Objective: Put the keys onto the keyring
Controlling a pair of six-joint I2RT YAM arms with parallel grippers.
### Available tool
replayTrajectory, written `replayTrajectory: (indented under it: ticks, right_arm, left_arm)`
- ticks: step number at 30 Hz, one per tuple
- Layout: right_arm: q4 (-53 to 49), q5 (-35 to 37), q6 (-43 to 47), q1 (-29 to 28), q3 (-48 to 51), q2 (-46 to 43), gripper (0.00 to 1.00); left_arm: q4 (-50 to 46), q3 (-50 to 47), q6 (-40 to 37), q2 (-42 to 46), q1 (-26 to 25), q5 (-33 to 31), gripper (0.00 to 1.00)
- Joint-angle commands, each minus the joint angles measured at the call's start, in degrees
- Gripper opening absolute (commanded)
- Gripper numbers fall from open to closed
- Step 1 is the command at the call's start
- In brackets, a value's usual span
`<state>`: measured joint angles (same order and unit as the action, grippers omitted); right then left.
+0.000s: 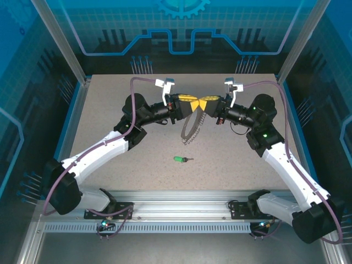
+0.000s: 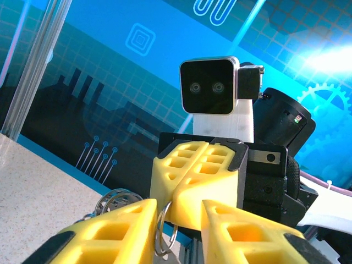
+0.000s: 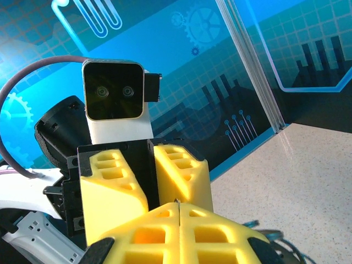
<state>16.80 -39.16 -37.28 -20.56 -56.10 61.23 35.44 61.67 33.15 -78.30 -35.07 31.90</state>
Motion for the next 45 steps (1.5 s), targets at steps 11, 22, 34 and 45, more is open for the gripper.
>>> replayTrajectory:
  ticks: [11, 22, 34, 45]
  right_arm:
    - [1.84, 1.29, -0.03, 0.94, 0.71, -1.30, 0.00]
    - [2.68, 1.38, -0.80, 1.05, 0.86, -0.85, 0.00]
    - [-4.49, -1.53, 0.11, 6.67, 0.66, -5.07, 0.36]
    - [-12.97, -8.35, 5.13, 7.72, 0.76, -8.93, 0.39]
  left_arm:
    - [1.98, -0.41, -0.10, 0.92, -0.44, 0.88, 0.16]
    - [2.09, -0.85, 0.08, 0.87, -0.55, 1.72, 0.02]
    - [-15.30, 6.77, -12.15, 1.32, -0.27, 4.57, 0.00]
    - [-45.30, 23.14, -31.82, -2.93, 0.37, 9.48, 0.00]
